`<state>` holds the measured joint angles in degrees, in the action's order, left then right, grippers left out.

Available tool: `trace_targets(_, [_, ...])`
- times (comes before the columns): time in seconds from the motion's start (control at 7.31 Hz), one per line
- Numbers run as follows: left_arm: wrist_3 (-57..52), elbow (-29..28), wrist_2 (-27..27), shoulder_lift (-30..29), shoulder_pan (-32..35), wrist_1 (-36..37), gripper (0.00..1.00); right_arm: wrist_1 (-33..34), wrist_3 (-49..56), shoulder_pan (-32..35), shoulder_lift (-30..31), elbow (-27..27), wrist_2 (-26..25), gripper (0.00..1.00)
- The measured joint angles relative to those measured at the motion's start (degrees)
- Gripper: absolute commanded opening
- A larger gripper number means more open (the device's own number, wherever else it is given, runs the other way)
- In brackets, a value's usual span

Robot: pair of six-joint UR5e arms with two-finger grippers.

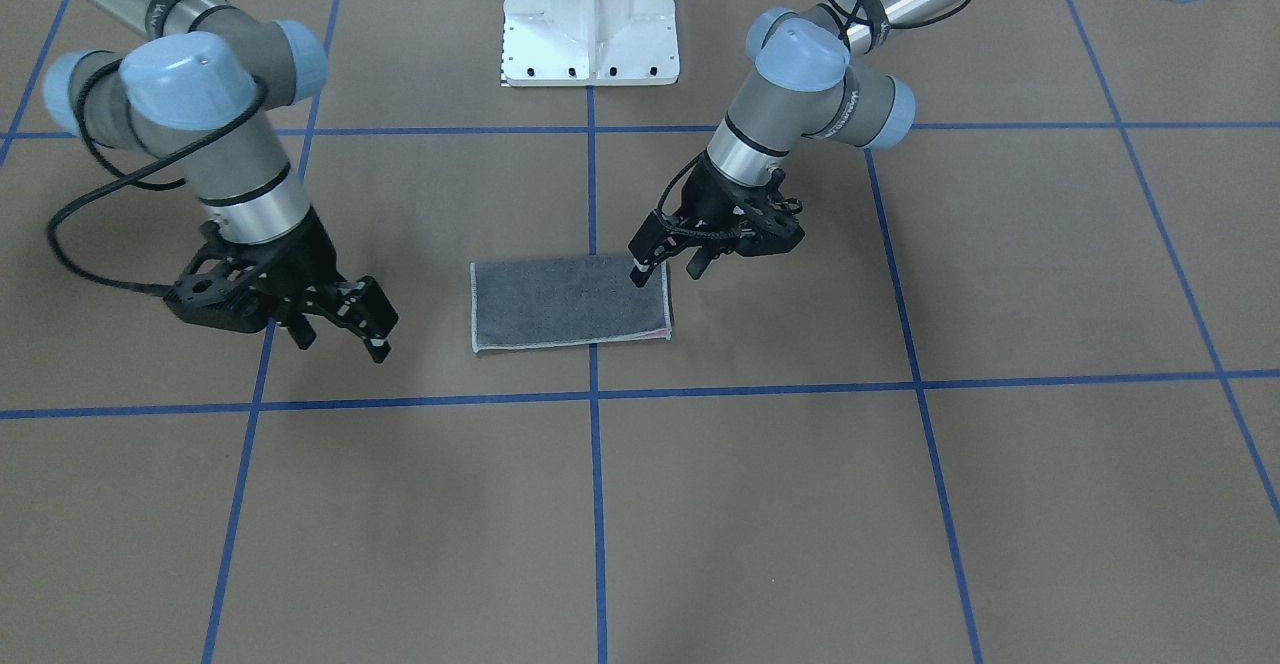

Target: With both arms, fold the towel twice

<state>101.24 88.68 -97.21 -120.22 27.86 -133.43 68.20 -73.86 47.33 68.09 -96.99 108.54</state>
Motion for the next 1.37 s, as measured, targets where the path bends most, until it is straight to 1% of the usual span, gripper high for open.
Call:
trace_targets(0.14, [0.0, 0.0, 0.1, 0.1, -1.0, -0.3, 1.0, 2.4, 9.3, 4.2, 1.2, 0.0, 4.2, 1.0])
trace_targets(0.27, [0.0, -0.1, 0.1, 0.1, -1.6, -0.5, 1.0, 6.1, 19.6, 8.7, 2.0, 0.0, 7.6, 1.0])
trace_targets(0.55, [0.2, -0.4, 0.2, 0.2, -2.9, -0.5, 1.0, 11.6, 37.2, 15.8, 3.9, 0.2, 11.2, 1.0])
trace_targets(0.68, [0.6, -0.6, 0.4, 0.2, -3.5, -0.5, 1.0, 12.5, 42.6, 18.4, 5.1, 0.3, 12.7, 1.0])
trace_targets(0.96, [1.1, -0.7, 0.6, 0.1, -4.0, -0.5, 1.0, 12.6, 47.0, 20.8, 6.8, 0.4, 14.5, 1.0])
trace_targets(1.37, [2.4, -0.9, 0.9, -0.4, -4.1, -0.5, 1.0, 12.4, 47.8, 21.3, 7.4, 0.4, 14.8, 1.0])
